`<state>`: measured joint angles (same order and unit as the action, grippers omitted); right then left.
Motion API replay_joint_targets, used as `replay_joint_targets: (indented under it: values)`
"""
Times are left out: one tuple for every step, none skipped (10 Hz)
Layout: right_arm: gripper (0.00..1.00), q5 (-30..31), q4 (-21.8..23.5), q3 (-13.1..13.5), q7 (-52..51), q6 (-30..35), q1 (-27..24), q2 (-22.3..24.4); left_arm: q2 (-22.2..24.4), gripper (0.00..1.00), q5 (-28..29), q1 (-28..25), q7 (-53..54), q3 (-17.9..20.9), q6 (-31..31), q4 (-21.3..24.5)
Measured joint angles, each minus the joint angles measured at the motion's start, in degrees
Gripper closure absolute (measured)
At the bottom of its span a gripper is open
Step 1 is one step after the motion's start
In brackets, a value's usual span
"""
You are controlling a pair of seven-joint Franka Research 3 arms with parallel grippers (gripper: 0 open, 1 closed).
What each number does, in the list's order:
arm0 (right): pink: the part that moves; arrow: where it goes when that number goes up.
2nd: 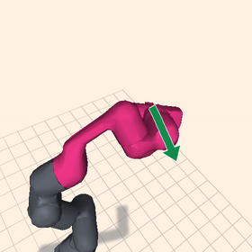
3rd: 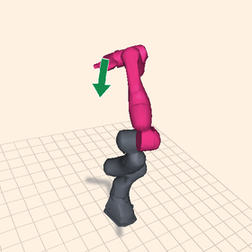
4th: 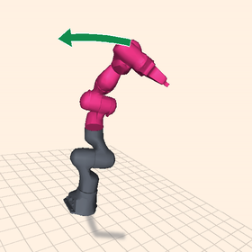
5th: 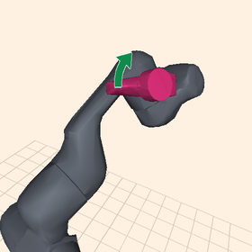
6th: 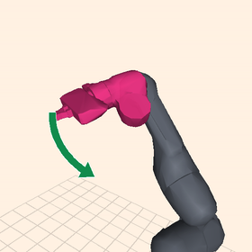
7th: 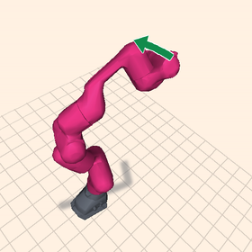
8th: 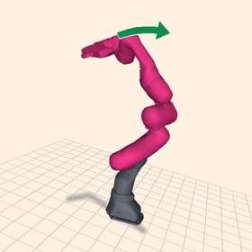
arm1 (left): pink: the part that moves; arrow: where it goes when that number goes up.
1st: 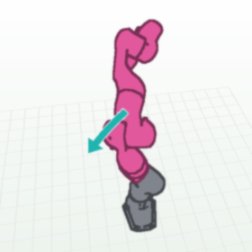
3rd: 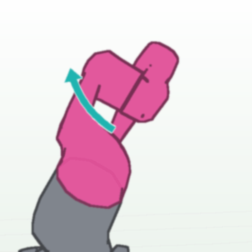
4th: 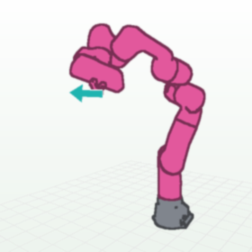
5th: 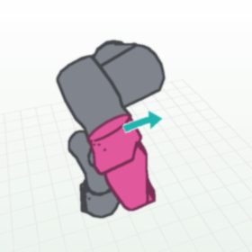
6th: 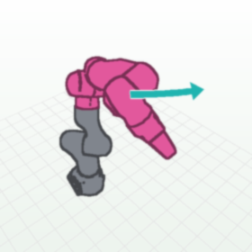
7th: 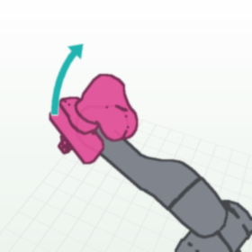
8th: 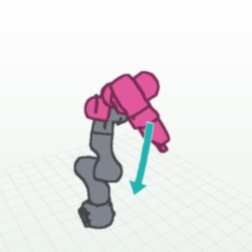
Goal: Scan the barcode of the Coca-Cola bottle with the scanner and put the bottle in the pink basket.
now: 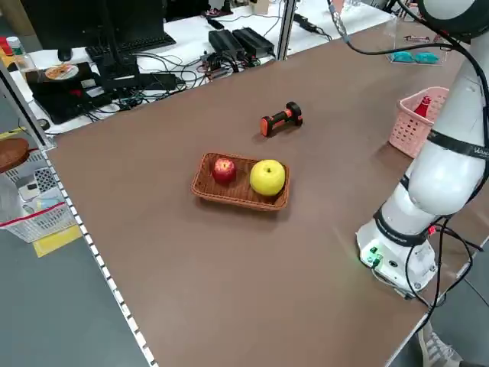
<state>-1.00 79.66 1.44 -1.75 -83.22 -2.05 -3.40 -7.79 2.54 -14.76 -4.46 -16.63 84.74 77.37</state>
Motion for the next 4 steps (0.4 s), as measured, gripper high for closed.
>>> replay_joint_targets:
  values:
    - [0.01,0.0,0.0,-0.03,0.0,0.05,0.0,0.0,-0.05,0.0,0.0,0.0,-0.17,0.02,0.23,0.36]
    - [0.01,0.0,0.0,-0.02,0.0,0.07,0.0,0.0,-0.05,0.0,0.0,0.0,-0.22,0.09,0.43,0.61]
    - [0.01,-0.01,0.0,0.02,0.0,0.06,-0.01,0.0,-0.05,0.0,0.0,-0.01,-0.23,0.18,0.51,0.73]
    - [0.01,-0.01,0.0,0.03,0.0,0.04,-0.01,0.0,-0.05,0.0,0.0,-0.02,-0.24,0.3,0.54,0.74]
